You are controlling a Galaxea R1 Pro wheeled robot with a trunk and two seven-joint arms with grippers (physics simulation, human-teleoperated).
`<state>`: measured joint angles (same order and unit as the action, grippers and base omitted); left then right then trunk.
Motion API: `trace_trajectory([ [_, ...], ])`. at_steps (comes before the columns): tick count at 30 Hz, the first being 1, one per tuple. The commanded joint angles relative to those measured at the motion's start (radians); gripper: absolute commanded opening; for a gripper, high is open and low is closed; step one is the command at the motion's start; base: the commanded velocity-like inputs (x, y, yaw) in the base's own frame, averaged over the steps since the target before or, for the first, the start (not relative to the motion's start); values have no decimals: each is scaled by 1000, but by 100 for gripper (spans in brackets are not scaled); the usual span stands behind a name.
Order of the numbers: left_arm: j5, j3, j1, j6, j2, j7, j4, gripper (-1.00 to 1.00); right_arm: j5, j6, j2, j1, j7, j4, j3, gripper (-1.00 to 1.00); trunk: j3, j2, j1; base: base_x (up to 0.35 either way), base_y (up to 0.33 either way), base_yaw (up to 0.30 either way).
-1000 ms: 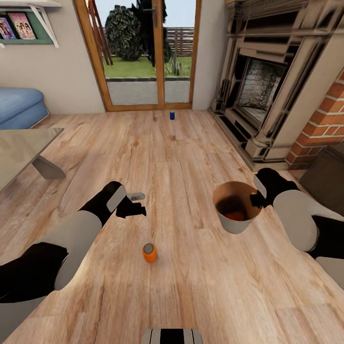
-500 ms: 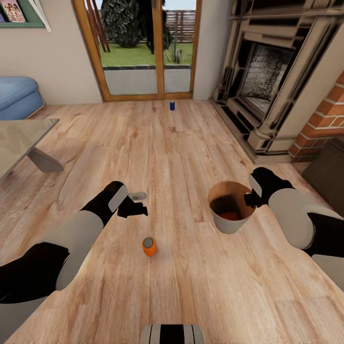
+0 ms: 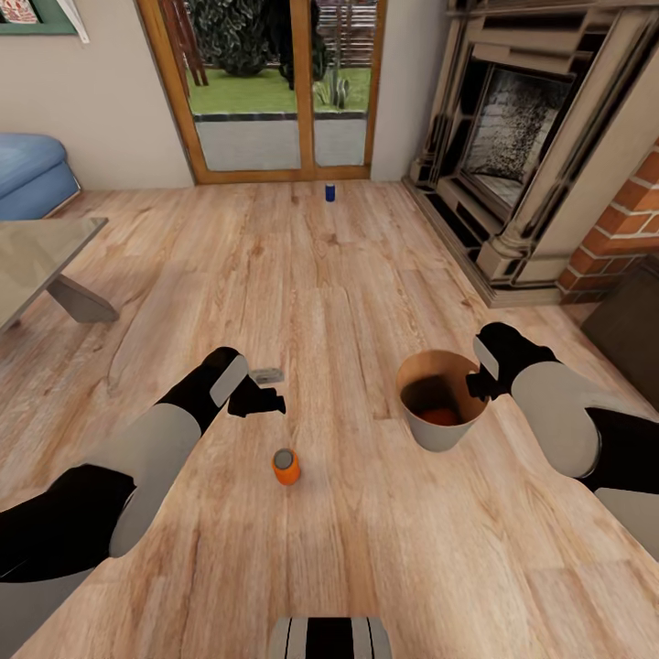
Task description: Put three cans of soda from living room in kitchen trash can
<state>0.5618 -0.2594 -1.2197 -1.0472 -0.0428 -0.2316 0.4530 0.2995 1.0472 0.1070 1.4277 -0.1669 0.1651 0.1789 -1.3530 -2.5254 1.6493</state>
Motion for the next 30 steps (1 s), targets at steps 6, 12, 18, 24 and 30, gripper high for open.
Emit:
trace_trajectory([
  [6,1,-1,0,4,0,0,0,100,-1,0,-1,0,1,-6,1,-100,0,0,0,69,0,0],
  [12,1,-1,1,5,0,0,1,100,0,0,-1,-1,1,-7,1,-100,0,0,0,23,0,0],
  [18,1,-1,3,7,-1,1,2,100,0,0,-3,-2,0,-6,1,-100,0,0,0,3,0,0],
  [24,1,-1,3,7,-1,3,4,100,0,0,-3,-3,0,-6,1,-100,0,0,0,0,0,0],
  [30,1,-3,3,33,-2,5,4,100,1,0,-3,-5,0,-6,1,-100,0,0,0,50,-87,0],
])
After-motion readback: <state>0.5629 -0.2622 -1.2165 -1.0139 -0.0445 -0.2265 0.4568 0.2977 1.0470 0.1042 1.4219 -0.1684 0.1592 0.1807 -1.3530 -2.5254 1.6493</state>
